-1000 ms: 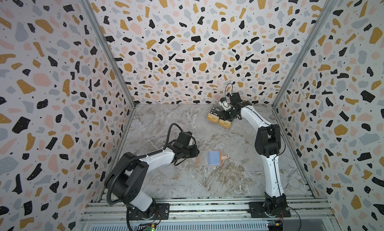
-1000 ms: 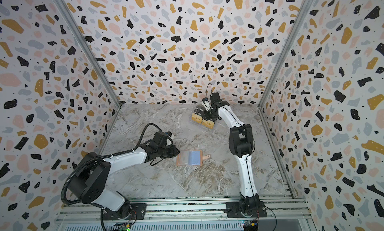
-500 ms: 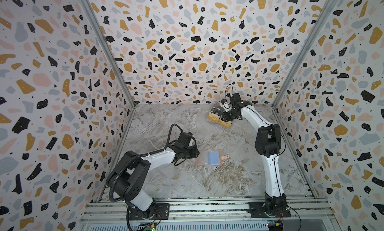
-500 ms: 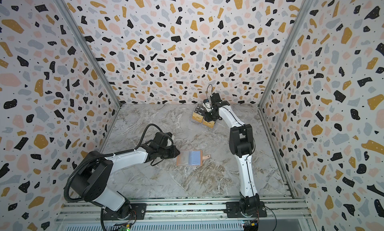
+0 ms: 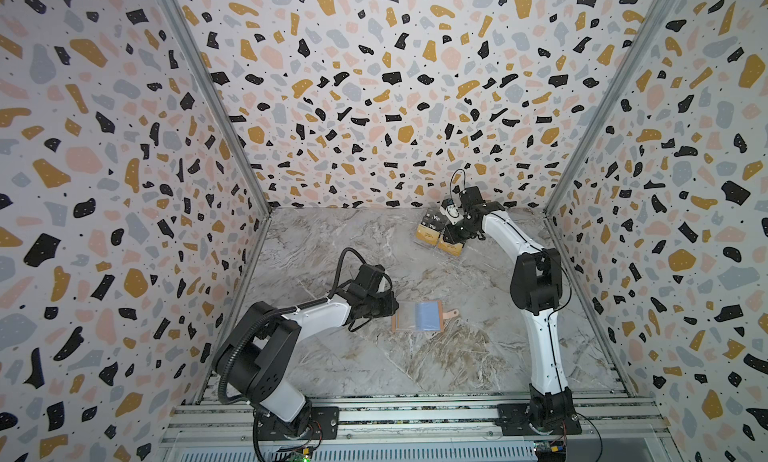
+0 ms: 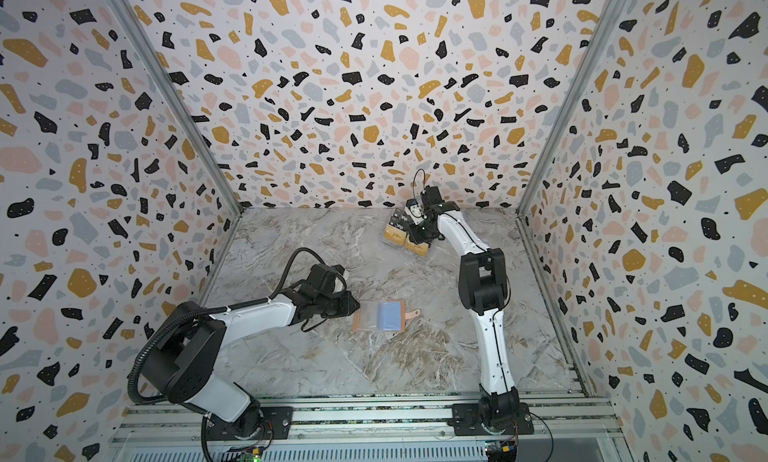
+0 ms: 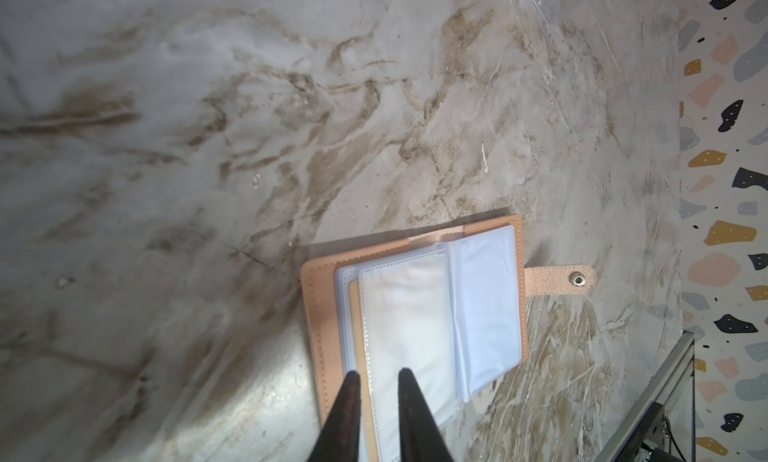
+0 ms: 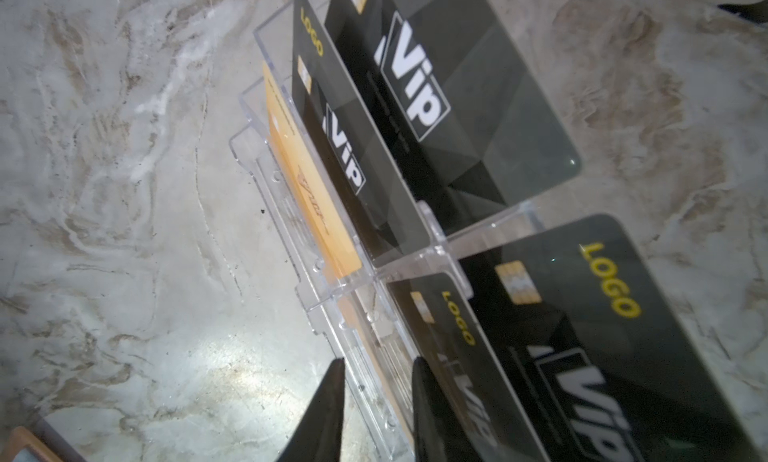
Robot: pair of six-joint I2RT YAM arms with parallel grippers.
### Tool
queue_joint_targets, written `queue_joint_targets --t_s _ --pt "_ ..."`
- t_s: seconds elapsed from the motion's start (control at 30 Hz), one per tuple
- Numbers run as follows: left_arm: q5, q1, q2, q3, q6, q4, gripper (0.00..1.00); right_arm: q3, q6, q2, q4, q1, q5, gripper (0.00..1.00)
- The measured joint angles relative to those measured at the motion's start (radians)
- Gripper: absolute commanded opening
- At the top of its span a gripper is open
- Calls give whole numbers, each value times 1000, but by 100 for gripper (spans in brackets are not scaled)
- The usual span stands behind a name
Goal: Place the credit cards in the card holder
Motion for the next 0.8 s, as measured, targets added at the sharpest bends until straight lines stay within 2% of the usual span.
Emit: queue_joint_targets --t_s 0.37,0.5,0.8 --pt "0 1 0 0 0 -1 21 -10 -20 -2 0 39 94 24" --pt "0 1 0 0 0 -1 21 -10 -31 -2 0 45 133 15" --pt "1 2 23 0 0 1 21 -10 -62 -2 0 53 158 8"
